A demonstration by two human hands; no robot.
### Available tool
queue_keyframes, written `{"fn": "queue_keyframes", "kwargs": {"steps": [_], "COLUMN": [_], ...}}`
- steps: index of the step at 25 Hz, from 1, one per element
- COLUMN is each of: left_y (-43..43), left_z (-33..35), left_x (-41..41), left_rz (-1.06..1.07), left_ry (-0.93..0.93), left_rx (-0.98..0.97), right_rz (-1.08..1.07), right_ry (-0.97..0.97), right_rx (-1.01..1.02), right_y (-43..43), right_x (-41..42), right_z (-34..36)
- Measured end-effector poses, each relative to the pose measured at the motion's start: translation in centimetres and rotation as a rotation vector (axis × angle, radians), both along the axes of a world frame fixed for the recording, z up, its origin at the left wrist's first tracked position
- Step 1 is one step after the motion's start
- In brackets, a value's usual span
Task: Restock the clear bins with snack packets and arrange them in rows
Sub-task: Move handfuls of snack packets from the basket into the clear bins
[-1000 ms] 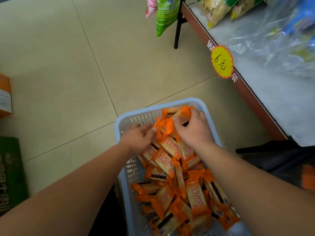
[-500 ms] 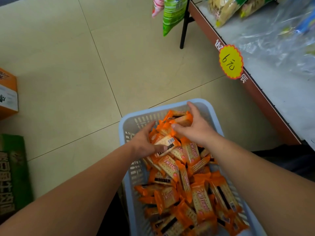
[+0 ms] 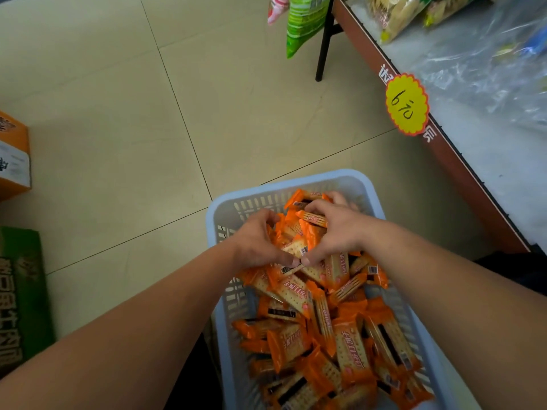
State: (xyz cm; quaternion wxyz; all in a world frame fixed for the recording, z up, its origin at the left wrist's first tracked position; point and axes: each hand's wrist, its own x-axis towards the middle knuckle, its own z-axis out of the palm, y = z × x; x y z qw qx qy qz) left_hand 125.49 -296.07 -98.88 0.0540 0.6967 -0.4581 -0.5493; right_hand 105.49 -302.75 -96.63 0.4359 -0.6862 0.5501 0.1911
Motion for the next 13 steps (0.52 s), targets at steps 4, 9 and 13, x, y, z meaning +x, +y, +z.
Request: {"fn": "queue_keyframes", "kwargs": {"steps": [4, 9, 13], "left_y": [0.0, 1.1, 2.1], "left_z": [0.5, 1.2, 2.2], "left_x": [-0.2, -0.8, -1.7], "left_rz": [-0.093, -0.028, -0.018], "left_ry": [0.026, 0.011, -0.112], "left_rx": [0.027, 0.026, -0.136], "right_rz": [-0.030, -0.202, -0.300], "right_ry": [0.020, -0.152, -0.179], "right_rx": [-0.081, -0.095, -0.233], "right_y": [0.5, 0.5, 2.4], "right_x": [-0.4, -2.3, -2.3], "right_z": [-0.4, 0.4, 0.6]}}
